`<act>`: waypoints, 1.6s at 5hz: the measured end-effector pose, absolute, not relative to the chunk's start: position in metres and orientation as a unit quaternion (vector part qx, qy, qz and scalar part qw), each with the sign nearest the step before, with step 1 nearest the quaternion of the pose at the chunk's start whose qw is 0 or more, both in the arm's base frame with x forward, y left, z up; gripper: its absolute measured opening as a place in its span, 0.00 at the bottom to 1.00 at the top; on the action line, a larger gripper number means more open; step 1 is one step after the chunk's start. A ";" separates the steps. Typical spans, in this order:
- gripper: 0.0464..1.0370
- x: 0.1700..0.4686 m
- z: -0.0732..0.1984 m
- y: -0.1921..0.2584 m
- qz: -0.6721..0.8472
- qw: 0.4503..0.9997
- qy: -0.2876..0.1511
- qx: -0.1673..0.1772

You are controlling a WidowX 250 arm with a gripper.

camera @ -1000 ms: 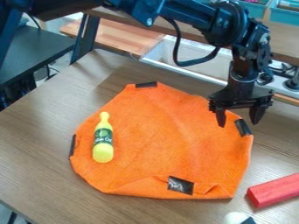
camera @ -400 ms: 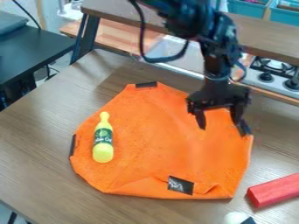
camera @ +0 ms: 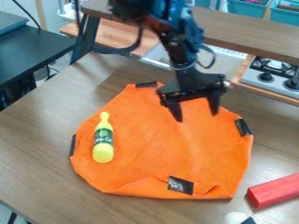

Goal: Pick the green bottle and place it at the top right of the table

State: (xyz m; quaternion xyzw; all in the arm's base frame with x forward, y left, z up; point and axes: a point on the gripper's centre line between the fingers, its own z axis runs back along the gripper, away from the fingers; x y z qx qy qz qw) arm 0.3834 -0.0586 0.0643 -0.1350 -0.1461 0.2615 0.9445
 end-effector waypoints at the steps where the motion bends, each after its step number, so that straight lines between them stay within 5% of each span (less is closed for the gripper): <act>1: 0.96 0.356 0.063 -0.029 0.258 0.947 -0.144 -0.128; 3: 0.96 0.331 0.052 0.018 0.268 0.946 -0.144 -0.113; 6: 0.96 0.316 0.062 0.058 0.304 0.941 -0.148 0.020; 8: 0.96 0.312 0.056 0.076 0.309 0.940 -0.144 0.022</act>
